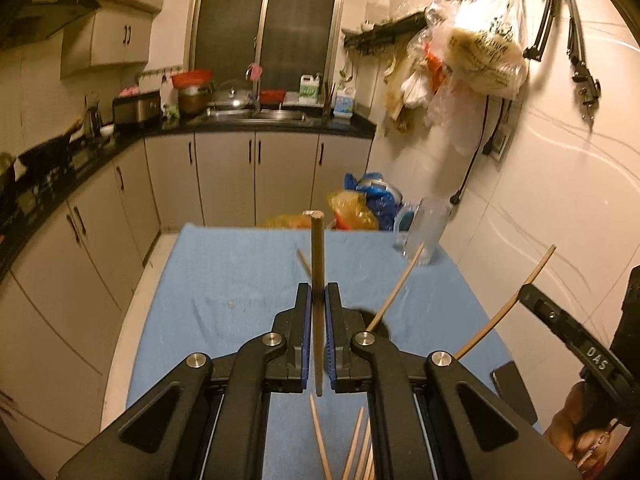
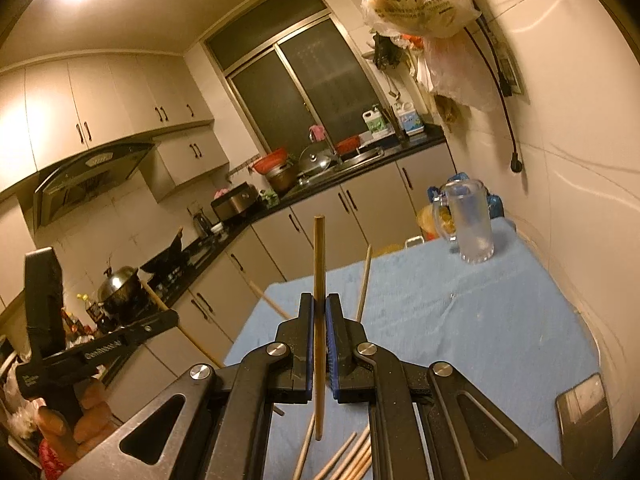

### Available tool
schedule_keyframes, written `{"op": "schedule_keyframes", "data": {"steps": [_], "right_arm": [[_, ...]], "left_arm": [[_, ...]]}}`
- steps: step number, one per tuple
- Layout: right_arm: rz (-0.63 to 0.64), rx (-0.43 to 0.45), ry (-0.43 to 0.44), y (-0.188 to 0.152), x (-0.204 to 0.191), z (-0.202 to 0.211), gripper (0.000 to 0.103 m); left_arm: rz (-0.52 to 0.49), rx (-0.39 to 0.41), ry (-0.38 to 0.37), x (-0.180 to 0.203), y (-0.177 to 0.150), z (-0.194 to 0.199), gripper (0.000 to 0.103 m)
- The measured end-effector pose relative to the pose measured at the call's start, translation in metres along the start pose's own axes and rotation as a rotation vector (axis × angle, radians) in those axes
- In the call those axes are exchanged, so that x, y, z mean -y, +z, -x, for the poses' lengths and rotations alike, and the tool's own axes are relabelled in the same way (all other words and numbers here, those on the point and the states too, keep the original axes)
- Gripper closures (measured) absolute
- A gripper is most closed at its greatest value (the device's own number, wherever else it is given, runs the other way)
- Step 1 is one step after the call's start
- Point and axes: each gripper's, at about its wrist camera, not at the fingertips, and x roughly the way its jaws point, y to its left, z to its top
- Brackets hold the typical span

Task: Organize utensils
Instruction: 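Raise the left tool's chopstick over the black cup while the right tool carries its chopstick there, then lower the left tool's chopstick into the cup and open while the right tool releases its chopstick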

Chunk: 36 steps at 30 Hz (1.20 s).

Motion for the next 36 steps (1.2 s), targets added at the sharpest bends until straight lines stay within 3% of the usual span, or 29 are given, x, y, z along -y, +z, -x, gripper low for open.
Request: {"op": "schedule_keyframes", "data": {"steps": [9, 16, 26, 36], "right_arm": [[-0.042, 0.070, -0.016, 0.038, 0.005, -0.016, 0.097], [-0.046, 0.079, -0.059, 0.046, 0.012, -0.045, 0.097], [-0.098, -0.057, -0.085, 0.023, 0.042, -0.101, 0.097], [-0.100, -0.180, -0.086, -0.001, 0.052, -0.138, 0.096]], "left_arm": [[0.005, 0.061, -0.047, 0.018, 0.045, -0.009, 0.097], [0.040, 0.020, -0.077, 0.018, 0.043, -0.049, 0.097], [0.085, -0.102, -0.087, 0.006, 0.015, -0.106, 0.097], [0.089, -0.153, -0.093, 0.004, -0.002, -0.134, 0.097]]}}
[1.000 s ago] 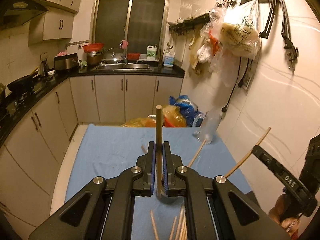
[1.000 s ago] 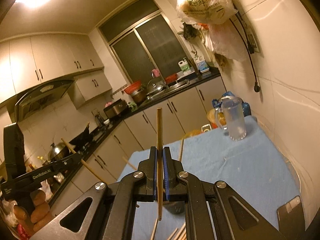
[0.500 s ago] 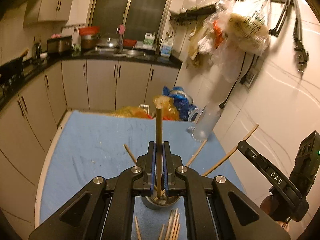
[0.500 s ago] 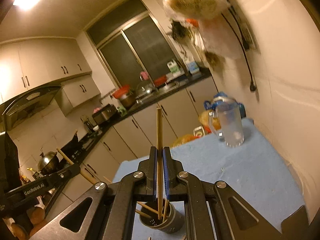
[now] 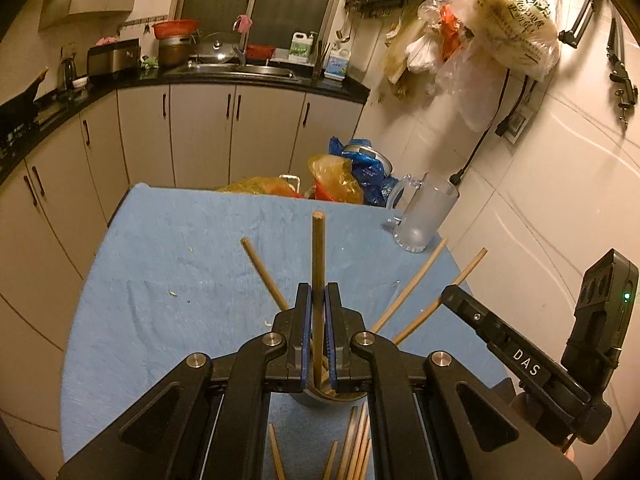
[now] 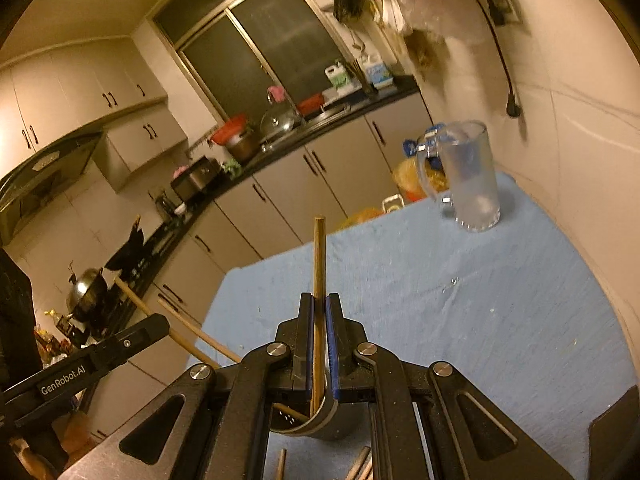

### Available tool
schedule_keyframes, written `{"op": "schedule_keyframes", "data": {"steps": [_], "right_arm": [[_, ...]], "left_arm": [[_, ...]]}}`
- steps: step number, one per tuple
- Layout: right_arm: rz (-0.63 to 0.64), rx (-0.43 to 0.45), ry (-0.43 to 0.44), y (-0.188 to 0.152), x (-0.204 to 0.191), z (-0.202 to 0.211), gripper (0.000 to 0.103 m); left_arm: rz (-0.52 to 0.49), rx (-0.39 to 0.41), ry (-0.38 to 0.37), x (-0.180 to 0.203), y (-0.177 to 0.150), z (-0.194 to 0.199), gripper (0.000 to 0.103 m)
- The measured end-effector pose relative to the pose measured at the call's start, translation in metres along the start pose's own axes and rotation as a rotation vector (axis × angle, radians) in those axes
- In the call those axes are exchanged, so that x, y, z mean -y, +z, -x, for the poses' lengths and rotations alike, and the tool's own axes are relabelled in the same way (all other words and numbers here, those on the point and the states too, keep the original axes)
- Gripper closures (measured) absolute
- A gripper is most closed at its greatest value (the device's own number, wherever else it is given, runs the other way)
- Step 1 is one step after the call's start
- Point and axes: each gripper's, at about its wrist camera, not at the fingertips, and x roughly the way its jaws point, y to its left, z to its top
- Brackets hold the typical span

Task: Organize utensils
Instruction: 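Lower the left tool's chopstick into the cup and open while the right tool releases its chopstick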

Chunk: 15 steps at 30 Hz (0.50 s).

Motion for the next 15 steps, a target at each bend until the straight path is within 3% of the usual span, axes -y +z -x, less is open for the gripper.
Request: {"op": "schedule_keyframes", "data": {"steps": [7, 15], "right_arm": [[0.007, -0.016, 0.019, 0.002, 0.002, -0.003, 0.096], [0.070, 0.032, 0.011, 0.000, -0.010, 0.030, 0.095]], "left_arm": [[0.007, 0.003, -0.001, -0.007, -0.002, 0.001, 0.097], [0.011, 0.057, -0.009, -0.007, -0.006, 0.028, 0.096]]}}
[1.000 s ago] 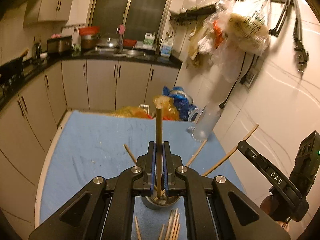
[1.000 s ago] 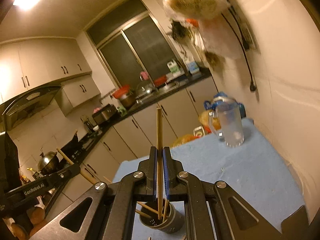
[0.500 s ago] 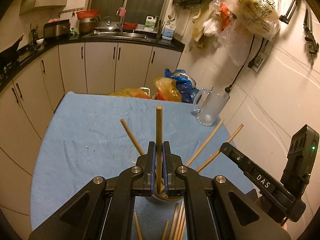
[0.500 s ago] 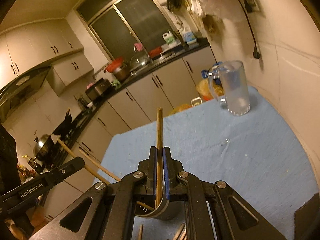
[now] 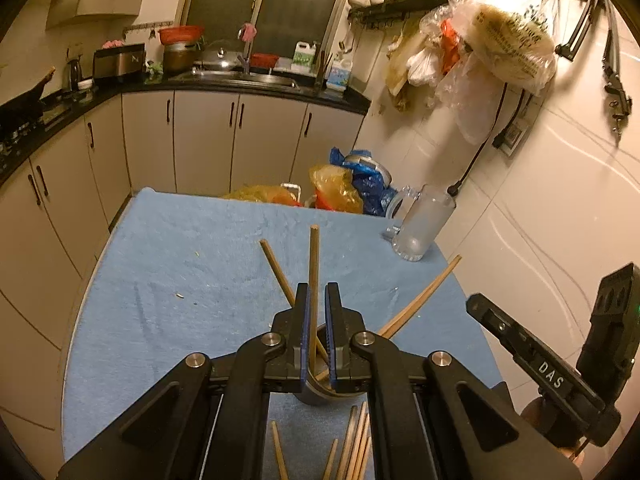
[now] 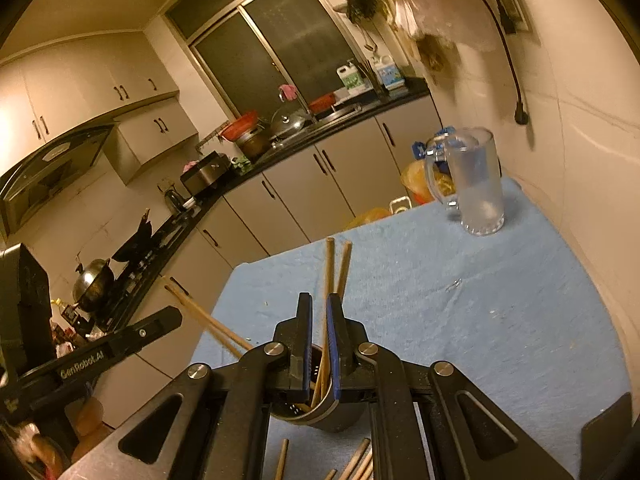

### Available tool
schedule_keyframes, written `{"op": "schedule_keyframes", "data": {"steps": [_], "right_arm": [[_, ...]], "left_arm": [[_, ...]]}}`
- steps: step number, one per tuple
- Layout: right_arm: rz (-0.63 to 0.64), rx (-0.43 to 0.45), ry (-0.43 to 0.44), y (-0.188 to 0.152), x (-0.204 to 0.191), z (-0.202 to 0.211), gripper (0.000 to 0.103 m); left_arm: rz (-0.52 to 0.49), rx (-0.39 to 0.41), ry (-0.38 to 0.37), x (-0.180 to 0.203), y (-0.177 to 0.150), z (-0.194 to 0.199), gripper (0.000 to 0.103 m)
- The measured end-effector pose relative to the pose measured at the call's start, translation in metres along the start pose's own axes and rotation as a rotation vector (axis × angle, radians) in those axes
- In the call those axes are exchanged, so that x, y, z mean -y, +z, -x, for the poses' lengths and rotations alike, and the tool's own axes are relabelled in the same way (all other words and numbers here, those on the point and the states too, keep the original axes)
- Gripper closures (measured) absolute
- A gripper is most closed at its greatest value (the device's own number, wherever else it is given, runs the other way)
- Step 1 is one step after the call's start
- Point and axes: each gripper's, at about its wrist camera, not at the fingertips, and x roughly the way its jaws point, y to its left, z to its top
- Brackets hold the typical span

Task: Organize utensils
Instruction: 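Lower the left tool's chopstick into the cup and open while the right tool releases its chopstick, then grasp another chopstick with the left tool while the right tool grasps one too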

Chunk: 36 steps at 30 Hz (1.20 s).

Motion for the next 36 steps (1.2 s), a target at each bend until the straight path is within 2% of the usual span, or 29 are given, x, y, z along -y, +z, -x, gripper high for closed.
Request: {"op": "schedule_keyframes", "data": {"steps": [2, 4, 6, 8, 11, 14, 16, 18, 20, 25, 28, 32, 36], "right_arm": [[0.035, 0.020, -0.027, -0.005, -0.004, 0.012, 0.094], [0.059, 0.034, -0.047, -0.013, -0.007, 0.024, 0.088], [0.098, 0.033, -0.054, -0.023, -0.011, 0.033, 0.083], [0.137, 0.030, -0.059, -0.036, -0.015, 0.041, 0.077], [0.187, 0.035, -0.065, -0.057, -0.020, 0.054, 0.077], [0.191, 0.014, -0.084, -0.080, -0.019, 0.061, 0.075], [0.184, -0.013, -0.082, -0.093, -0.014, 0.062, 0.075], [0.198, -0.044, -0.129, -0.109, -0.011, 0.061, 0.075], [0.193, -0.080, -0.131, -0.121, -0.005, 0.058, 0.075], [0.066, -0.189, -0.071, -0.139, 0.016, 0.045, 0.075], [0.006, -0.261, -0.050, -0.147, 0.024, 0.035, 0.075], [-0.070, -0.363, -0.084, -0.154, 0.031, 0.019, 0.076], [-0.175, -0.452, -0.088, -0.160, 0.045, 0.002, 0.093]], "left_arm": [[-0.002, 0.024, 0.007, 0.000, -0.003, 0.012, 0.092], [-0.009, 0.053, 0.025, 0.001, -0.011, 0.027, 0.083], [-0.025, 0.077, 0.049, 0.001, -0.020, 0.038, 0.067], [-0.034, 0.094, 0.079, 0.000, -0.033, 0.048, 0.067], [-0.039, 0.084, 0.103, -0.005, -0.057, 0.055, 0.066], [-0.027, 0.046, 0.114, -0.013, -0.090, 0.055, 0.051], [-0.024, 0.055, 0.126, -0.020, -0.114, 0.057, 0.051], [-0.008, 0.073, 0.099, -0.028, -0.138, 0.061, 0.047], [0.014, 0.030, 0.088, -0.034, -0.153, 0.058, 0.042], [0.011, -0.144, 0.142, -0.047, -0.183, 0.034, 0.042], [0.026, -0.184, 0.141, -0.051, -0.192, 0.029, 0.042], [0.030, -0.205, 0.156, -0.056, -0.196, 0.026, 0.042], [0.024, -0.241, 0.155, -0.060, -0.200, 0.020, 0.042]]}}
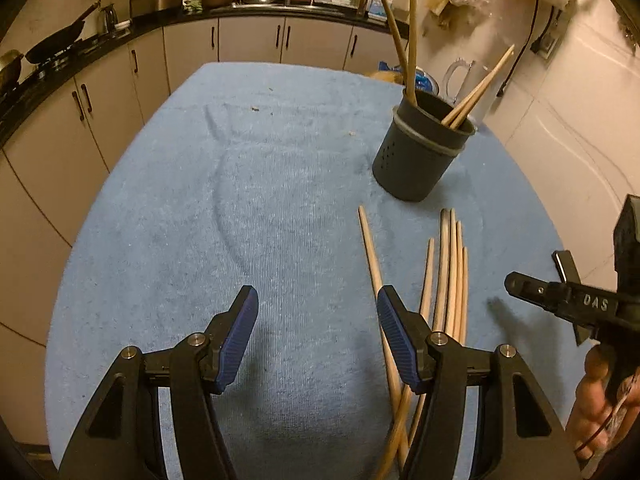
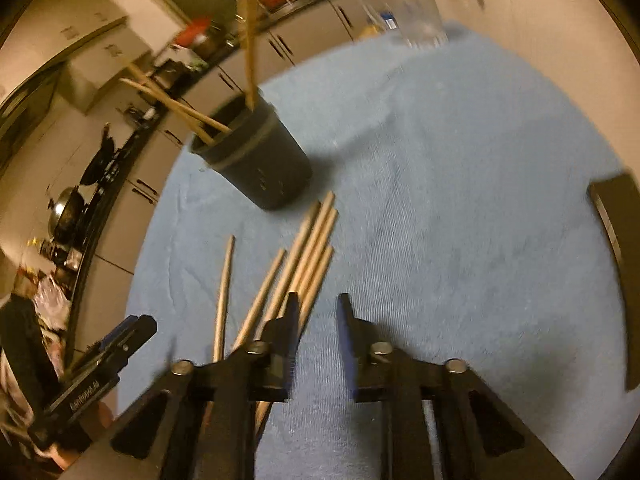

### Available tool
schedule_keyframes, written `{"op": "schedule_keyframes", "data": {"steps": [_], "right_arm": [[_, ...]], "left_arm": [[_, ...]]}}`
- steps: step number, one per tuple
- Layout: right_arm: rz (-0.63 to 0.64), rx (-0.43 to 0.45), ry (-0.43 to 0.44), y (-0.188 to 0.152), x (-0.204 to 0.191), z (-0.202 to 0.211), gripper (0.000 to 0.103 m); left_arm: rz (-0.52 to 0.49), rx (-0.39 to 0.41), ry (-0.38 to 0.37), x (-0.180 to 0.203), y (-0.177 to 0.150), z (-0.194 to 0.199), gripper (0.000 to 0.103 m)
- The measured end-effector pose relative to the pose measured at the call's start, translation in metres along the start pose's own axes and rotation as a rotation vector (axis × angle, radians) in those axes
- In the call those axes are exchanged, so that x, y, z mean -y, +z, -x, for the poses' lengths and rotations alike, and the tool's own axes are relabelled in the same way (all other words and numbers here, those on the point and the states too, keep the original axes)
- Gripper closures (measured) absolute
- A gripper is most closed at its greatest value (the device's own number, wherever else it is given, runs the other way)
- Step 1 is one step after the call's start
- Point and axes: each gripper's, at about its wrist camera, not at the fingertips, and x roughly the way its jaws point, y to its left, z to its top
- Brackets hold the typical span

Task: Organize utensils
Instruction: 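Grasp another chopstick with the left tool while the right tool grasps one too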

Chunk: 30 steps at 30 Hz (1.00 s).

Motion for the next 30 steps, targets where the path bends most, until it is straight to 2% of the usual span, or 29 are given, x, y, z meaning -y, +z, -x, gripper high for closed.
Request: {"op": "schedule_keyframes", "data": {"steps": [4, 7, 18, 26, 30], "right_arm": [[-0.035, -0.040, 0.013, 0.003, -0.001, -0.012, 0.094], [-0.052, -0.061, 0.000, 0.007, -0.005, -0.020, 0.094], [-0.055, -0.118, -0.100, 0.017, -0.019, -0.047, 0.094], [-0.025, -0.131, -0.139, 0.017, -0.034, -0.054, 0.094], [0.025, -0.128, -0.195, 0.018, -0.048, -0.060, 0.093]], "left_arm": [[0.009, -0.037, -0.002, -0.002, -0.001, -0.008, 0.042], [0.005, -0.034, -0.006, -0.004, -0.002, -0.008, 0.042], [0.017, -0.048, -0.013, -0.008, -0.003, -0.013, 0.042], [0.020, -0.050, -0.018, -0.009, -0.002, -0.014, 0.042], [0.023, -0.056, -0.022, -0.008, -0.001, -0.015, 0.042]]}}
